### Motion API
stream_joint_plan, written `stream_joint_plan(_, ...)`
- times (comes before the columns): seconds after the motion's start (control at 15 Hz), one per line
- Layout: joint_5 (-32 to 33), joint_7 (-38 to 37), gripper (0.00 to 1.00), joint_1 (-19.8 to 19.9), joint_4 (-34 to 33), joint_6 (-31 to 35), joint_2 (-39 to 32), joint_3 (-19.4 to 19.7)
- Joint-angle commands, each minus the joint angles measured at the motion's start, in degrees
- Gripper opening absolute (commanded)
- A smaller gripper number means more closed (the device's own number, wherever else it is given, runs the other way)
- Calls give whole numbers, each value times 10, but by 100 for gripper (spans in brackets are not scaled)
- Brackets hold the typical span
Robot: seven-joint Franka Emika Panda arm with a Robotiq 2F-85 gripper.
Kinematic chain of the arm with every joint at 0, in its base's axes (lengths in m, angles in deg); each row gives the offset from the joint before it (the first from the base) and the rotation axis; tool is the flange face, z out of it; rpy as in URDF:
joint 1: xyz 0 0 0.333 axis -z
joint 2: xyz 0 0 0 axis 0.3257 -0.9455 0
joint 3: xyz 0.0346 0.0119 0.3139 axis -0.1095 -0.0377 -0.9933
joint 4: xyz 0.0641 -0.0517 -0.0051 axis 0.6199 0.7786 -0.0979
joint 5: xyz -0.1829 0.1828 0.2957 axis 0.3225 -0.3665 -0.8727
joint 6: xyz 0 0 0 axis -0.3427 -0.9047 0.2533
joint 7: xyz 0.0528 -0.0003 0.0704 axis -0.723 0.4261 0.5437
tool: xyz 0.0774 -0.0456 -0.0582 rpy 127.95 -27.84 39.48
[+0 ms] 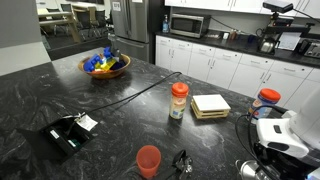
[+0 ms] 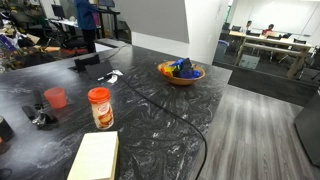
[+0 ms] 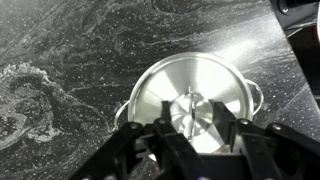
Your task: Pick the lid on the counter and put it on the pot
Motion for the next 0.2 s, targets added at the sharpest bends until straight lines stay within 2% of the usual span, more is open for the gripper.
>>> stream_joint_plan(0.0,0,0,49,0,-1,-1,0,0)
stream_joint_plan(0.13,0,0,49,0,-1,-1,0,0)
